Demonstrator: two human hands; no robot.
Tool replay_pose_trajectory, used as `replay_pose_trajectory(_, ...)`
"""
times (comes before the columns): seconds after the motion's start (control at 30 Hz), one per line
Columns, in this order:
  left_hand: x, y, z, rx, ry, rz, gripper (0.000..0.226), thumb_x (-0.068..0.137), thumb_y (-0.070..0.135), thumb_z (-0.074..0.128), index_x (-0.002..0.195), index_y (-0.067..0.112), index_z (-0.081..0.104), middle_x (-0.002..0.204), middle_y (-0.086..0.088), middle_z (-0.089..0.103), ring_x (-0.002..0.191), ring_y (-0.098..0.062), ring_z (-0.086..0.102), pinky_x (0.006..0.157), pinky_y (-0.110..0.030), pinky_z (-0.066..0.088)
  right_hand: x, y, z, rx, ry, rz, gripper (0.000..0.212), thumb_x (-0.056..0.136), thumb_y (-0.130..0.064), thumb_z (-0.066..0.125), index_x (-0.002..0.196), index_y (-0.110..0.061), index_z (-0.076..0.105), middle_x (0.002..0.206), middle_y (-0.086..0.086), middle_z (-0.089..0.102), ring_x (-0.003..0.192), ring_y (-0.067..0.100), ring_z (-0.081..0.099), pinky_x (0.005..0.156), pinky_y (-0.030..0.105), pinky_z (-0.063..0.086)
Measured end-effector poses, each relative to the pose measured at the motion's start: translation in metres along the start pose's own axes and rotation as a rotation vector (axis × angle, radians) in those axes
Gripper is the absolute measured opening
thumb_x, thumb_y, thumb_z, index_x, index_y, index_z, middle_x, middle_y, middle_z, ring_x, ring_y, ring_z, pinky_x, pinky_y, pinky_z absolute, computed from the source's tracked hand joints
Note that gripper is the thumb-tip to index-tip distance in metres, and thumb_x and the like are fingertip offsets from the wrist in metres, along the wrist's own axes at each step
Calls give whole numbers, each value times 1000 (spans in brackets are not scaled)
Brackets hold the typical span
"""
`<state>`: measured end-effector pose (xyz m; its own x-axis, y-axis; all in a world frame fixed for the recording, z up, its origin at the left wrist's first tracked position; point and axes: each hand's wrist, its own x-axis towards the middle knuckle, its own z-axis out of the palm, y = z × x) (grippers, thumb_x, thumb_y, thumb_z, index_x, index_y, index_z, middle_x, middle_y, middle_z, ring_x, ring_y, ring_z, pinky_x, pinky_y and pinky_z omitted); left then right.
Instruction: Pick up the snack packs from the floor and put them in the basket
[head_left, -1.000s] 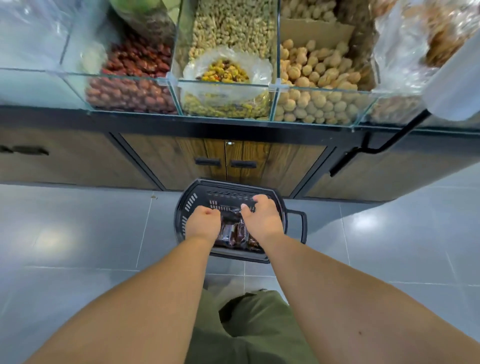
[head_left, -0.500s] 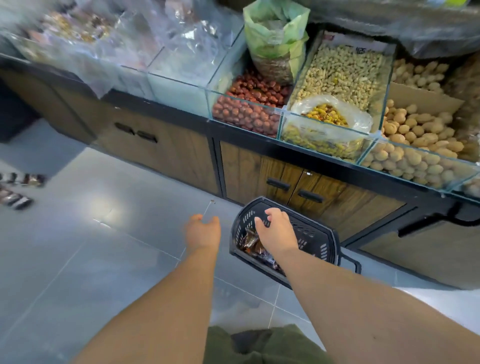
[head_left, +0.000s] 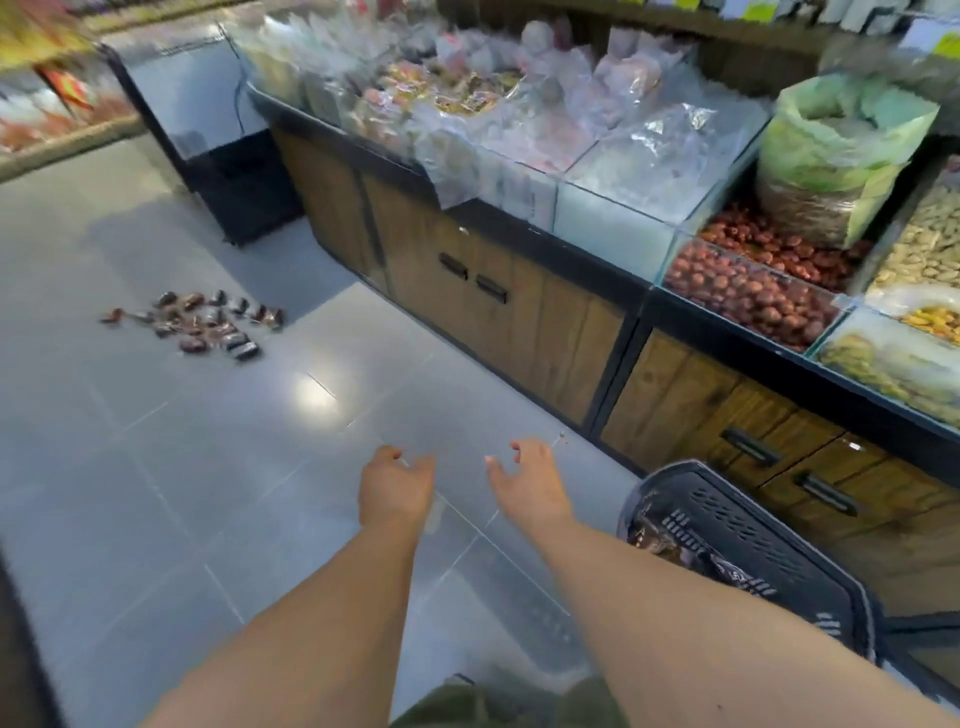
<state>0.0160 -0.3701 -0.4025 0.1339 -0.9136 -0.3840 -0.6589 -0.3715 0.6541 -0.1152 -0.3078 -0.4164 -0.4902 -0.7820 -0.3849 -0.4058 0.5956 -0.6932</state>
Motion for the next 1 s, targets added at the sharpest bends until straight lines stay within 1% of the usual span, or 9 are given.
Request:
replay_pose_trajectory(0.1,18,-28,-33,-13,32,-28,54,84,32,60,131,10,48,129,-12,54,110,-33,57,93,-40,48,5,-33,37,-83,-86,-41,52,93,-37,55,134,-8,43,137,11,42,127,26,43,105,32,33)
replay_pose_trajectory(0.2,36,-51,-62,-35,75,-85,57,83,36,60,133,13,47,133,-11,50,113,-32,55,94,-45,48,11,-65,71,-139,-155,-82,51,93,-38,54,134,-9,43,136,11,42,126,27,43,105,32,34)
replay_pose_trajectory(0.33,68,-77,-93,-36,153,-178,58,85,38,57,136,13,45,136,-11,48,121,-30,50,100,-44,44,27,-107,119,-189,-265,-180,52,93,-38,54,135,-9,42,140,10,40,129,25,42,106,30,32)
replay_pose_trajectory(0.43,100,-89,-114,-28,208,-250,57,87,39,54,137,13,45,136,-10,48,122,-30,49,101,-43,43,51,-140,149,-235,-331,-247,53,93,-38,54,137,-10,41,143,9,37,131,24,40,108,30,31)
replay_pose_trajectory(0.6,182,-80,-151,-75,313,-320,55,88,37,54,137,12,45,135,-11,49,121,-31,49,100,-42,42,118,-209,190,-294,-391,-331,54,93,-39,53,138,-10,41,141,8,38,130,24,42,108,32,34)
replay_pose_trajectory(0.8,285,-51,-203,-232,467,-380,52,88,34,54,134,10,47,133,-12,50,121,-30,48,100,-41,42,192,-311,244,-336,-469,-456,52,93,-42,52,136,-13,43,139,7,40,126,24,45,105,34,38)
replay_pose_trajectory(0.87,301,-50,-212,-248,479,-399,52,89,34,54,134,10,47,134,-11,49,122,-29,48,100,-41,42,205,-333,258,-344,-485,-470,52,93,-42,52,135,-13,43,137,7,40,125,24,45,103,35,39)
replay_pose_trajectory(1.0,348,-68,-241,-247,498,-512,51,90,33,53,135,10,46,135,-11,47,120,-30,49,97,-38,42,233,-377,303,-400,-549,-504,52,94,-43,51,135,-13,43,137,7,40,124,24,46,103,35,40)
